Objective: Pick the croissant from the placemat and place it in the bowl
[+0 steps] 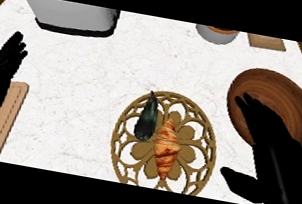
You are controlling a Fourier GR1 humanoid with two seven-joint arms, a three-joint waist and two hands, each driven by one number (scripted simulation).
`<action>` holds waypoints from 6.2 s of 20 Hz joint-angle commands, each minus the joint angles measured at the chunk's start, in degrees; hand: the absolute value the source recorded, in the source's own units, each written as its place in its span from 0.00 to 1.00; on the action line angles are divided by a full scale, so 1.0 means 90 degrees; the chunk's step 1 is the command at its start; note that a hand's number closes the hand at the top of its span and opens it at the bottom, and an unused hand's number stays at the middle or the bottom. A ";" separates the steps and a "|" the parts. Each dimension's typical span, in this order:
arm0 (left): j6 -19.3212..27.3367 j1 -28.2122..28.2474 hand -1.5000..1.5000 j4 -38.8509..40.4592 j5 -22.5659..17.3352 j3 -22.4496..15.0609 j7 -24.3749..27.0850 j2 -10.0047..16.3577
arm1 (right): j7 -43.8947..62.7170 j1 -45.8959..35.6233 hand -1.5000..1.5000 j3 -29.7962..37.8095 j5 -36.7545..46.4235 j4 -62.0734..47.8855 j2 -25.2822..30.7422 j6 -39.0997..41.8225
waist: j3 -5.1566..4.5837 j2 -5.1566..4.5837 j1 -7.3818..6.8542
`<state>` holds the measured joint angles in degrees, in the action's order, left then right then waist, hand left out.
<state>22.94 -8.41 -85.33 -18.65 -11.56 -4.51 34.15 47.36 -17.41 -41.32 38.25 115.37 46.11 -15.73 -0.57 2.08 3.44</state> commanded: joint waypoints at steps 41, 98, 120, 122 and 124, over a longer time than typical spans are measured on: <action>-0.0447 -0.0248 0.50 -0.0075 0.0128 0.0237 -0.0012 -0.0240 | 0.3469 -0.2384 0.00 -0.0588 -0.0122 -0.3986 -0.4324 0.5331 | 0.0056 -0.0196 -0.0341; -0.1237 -0.0015 0.50 -0.0077 0.0915 0.1210 -0.0104 -0.0923 | 0.1616 -0.1892 1.00 0.1487 0.2379 -0.4213 -0.5113 0.2500 | 0.0060 -0.0187 -0.0333; -0.1321 0.0243 0.50 -0.0180 0.1312 0.1205 0.0122 -0.1373 | 0.0876 -0.1617 1.00 0.4262 0.2834 -0.1031 -0.3887 0.2755 | 0.0064 -0.0228 -0.0365; -0.1309 0.0169 0.50 -0.0679 0.1319 0.1111 -0.0425 -0.1405 | 0.0534 -0.1602 1.00 0.4608 0.2751 -0.1458 -0.3705 0.2540 | 0.0066 -0.0227 -0.0395; -0.1362 -0.0510 0.50 0.0107 0.1353 0.1421 -0.0277 -0.1272 | 0.0089 -0.1535 1.00 0.4651 0.2814 -0.2332 -0.3835 0.1710 | 0.0065 -0.0252 -0.0381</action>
<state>10.98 -8.82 -87.85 -7.24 -0.28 -6.69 22.70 52.63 -32.96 -2.64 64.95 99.96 11.26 5.47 0.01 0.00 0.04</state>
